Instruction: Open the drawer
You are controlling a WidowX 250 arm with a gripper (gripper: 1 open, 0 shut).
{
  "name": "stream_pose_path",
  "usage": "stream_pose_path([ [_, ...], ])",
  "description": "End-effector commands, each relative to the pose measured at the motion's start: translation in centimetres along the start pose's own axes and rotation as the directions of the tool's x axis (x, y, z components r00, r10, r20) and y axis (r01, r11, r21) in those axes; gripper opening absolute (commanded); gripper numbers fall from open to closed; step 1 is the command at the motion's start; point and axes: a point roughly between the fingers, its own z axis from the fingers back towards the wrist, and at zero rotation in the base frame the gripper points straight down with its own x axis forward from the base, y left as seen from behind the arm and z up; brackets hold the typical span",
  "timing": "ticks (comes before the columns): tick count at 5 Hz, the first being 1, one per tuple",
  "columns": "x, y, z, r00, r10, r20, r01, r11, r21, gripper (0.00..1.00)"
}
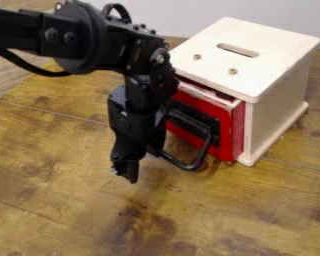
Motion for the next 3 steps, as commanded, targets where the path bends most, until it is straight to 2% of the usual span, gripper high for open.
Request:
stream_pose_path([
  [1,1.52,-0.88,1.37,0.999,0.046,0.023,-0.045,0.998,-0.04,0.0],
  [3,1.68,-0.89,1.32,0.997,0.063,0.033,-0.062,0.998,-0.033,0.0],
])
